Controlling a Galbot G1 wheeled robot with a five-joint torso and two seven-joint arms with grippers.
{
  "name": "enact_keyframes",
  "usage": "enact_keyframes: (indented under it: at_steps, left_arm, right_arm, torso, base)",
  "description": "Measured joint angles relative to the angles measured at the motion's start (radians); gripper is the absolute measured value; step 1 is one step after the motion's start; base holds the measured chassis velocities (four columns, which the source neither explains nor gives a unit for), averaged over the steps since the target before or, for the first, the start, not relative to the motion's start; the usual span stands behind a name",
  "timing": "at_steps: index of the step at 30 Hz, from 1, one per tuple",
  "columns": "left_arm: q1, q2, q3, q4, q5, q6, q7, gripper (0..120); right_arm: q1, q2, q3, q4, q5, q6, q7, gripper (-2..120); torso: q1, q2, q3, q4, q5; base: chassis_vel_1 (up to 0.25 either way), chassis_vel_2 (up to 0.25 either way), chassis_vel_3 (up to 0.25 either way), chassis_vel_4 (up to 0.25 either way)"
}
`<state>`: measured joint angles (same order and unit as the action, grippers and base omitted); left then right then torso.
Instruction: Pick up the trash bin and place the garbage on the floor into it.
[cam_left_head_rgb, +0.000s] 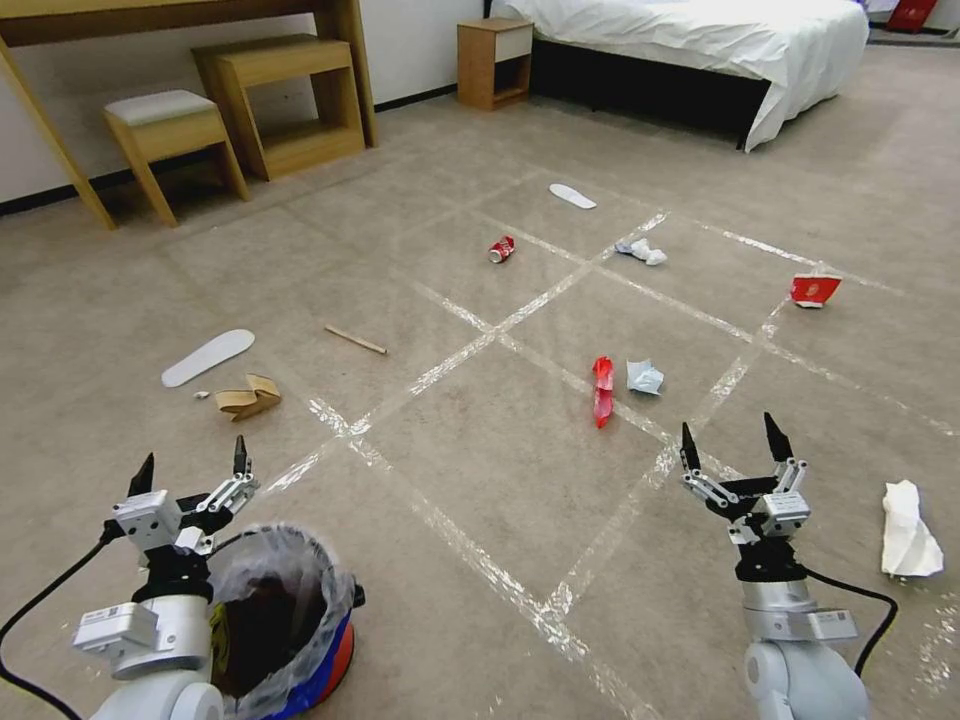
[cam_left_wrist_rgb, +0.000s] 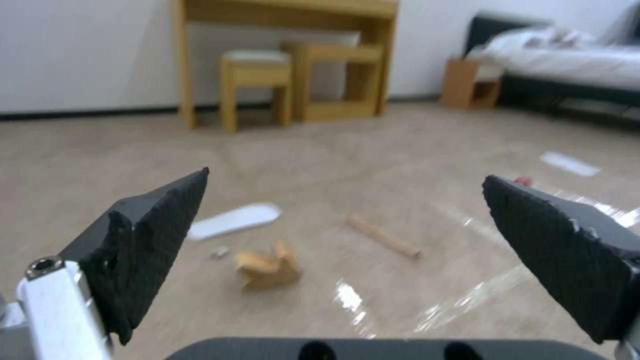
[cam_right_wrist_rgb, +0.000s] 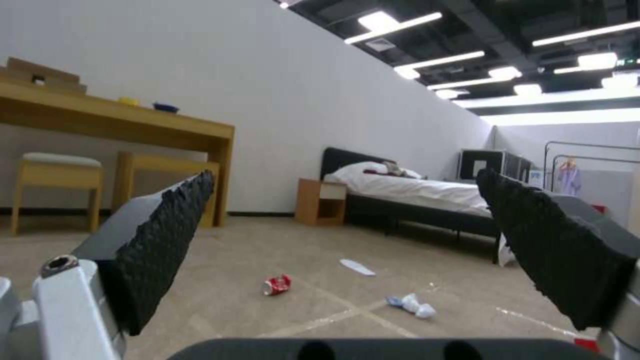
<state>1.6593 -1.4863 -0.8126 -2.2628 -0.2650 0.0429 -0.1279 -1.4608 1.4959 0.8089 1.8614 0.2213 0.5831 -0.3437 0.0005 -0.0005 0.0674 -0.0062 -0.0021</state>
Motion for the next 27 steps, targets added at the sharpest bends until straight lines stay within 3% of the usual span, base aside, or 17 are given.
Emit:
enact_keyframes:
  at_steps: [1, 2, 5, 9, 12, 13, 16, 17, 19, 20, 22, 24, 25, 27]
  left_arm:
    - [0.008, 0.016, -0.007, -0.028, -0.014, 0.049, -0.024, 100]
    - [0.008, 0.016, -0.007, -0.028, -0.014, 0.049, -0.024, 100]
    - [0.041, 0.067, -0.044, -0.082, -0.039, 0.149, -0.077, 100]
    - [0.066, 0.093, -0.057, -0.103, -0.052, 0.204, -0.105, 100]
    - [0.111, 0.134, -0.054, -0.161, -0.095, 0.348, -0.185, 100]
    - [0.111, 0.134, -0.054, -0.161, -0.095, 0.348, -0.185, 100]
    - [0.143, 0.218, -0.066, -0.209, -0.201, 0.478, -0.261, 100]
    - [0.143, 0.218, -0.066, -0.209, -0.201, 0.478, -0.261, 100]
    - [0.164, 0.289, -0.081, -0.236, -0.292, 0.574, -0.342, 100]
    - [0.164, 0.289, -0.081, -0.236, -0.292, 0.574, -0.342, 100]
    - [0.187, 0.364, -0.129, -0.243, -0.482, 0.664, -0.400, 100]
    - [0.176, 0.403, -0.174, -0.244, -0.657, 0.698, -0.429, 100]
    - [0.176, 0.403, -0.174, -0.244, -0.657, 0.698, -0.429, 100]
    - [0.155, 0.430, -0.186, -0.227, -0.748, 0.706, -0.455, 100]
  right_arm:
    - [-0.001, -0.001, 0.006, 0.000, 0.004, 0.003, -0.004, 100]
    - [-0.001, -0.001, 0.006, 0.000, 0.004, 0.003, -0.004, 100]
    - [-0.005, -0.003, 0.017, 0.000, 0.016, 0.008, -0.012, 100]
    - [-0.006, -0.004, 0.021, 0.000, 0.019, 0.012, -0.015, 100]
    - [-0.010, -0.006, 0.024, 0.004, 0.024, 0.012, -0.015, 100]
    - [-0.010, -0.006, 0.024, 0.004, 0.024, 0.012, -0.015, 100]
    - [-0.013, -0.016, 0.031, 0.010, 0.033, 0.012, -0.015, 100]
    - [-0.013, -0.016, 0.031, 0.010, 0.033, 0.012, -0.015, 100]
    - [-0.015, -0.023, 0.037, 0.011, 0.041, 0.012, -0.015, 100]
    - [-0.015, -0.023, 0.037, 0.011, 0.041, 0.012, -0.015, 100]
    - [-0.017, -0.030, 0.043, 0.008, 0.049, 0.015, -0.015, 100]
    - [-0.020, -0.030, 0.043, 0.004, 0.053, 0.018, -0.015, 100]
    - [-0.020, -0.030, 0.043, 0.004, 0.053, 0.018, -0.015, 100]
    - [-0.021, -0.030, 0.040, 0.003, 0.054, 0.020, -0.015, 100]
  torso:
    - [0.000, 0.000, 0.000, 0.0001, 0.0004]
    - [0.000, 0.000, 0.000, 0.0001, 0.0004]
    - [0.000, 0.000, 0.000, -0.0001, 0.0004]
    - [0.000, 0.000, 0.000, -0.0001, 0.0000]
    - [0.000, 0.000, 0.000, 0.0001, 0.0002]
    - [0.000, 0.000, 0.000, 0.0001, 0.0002]
    - [0.000, 0.000, 0.000, -0.0001, 0.0000]
    - [0.000, 0.000, 0.000, -0.0001, 0.0000]
    - [0.000, 0.000, 0.000, -0.0002, 0.0003]
    - [0.000, 0.000, 0.000, -0.0002, 0.0003]
    - [0.000, 0.000, 0.000, 0.0000, -0.0001]
    - [0.000, 0.000, 0.000, 0.0000, 0.0000]
    - [0.000, 0.000, 0.000, 0.0000, 0.0000]
    - [0.000, 0.000, 0.000, -0.0002, 0.0005]
  base:
    - [0.000, 0.000, 0.000, 0.000]
    - [0.000, 0.000, 0.000, 0.000]
    - [0.000, 0.000, 0.000, 0.000]
    - [0.000, 0.000, 0.000, 0.000]
    - [0.000, 0.000, 0.000, 0.000]
    - [0.000, 0.000, 0.000, 0.000]
    - [0.000, 0.000, 0.000, 0.000]
    - [0.000, 0.000, 0.000, 0.000]
    - [0.000, 0.000, 0.000, 0.000]
    - [0.000, 0.000, 0.000, 0.000]
    - [0.000, 0.000, 0.000, 0.000]
    - [0.000, 0.000, 0.000, 0.000]
    - [0.000, 0.000, 0.000, 0.000]
    - [0.000, 0.000, 0.000, 0.000]
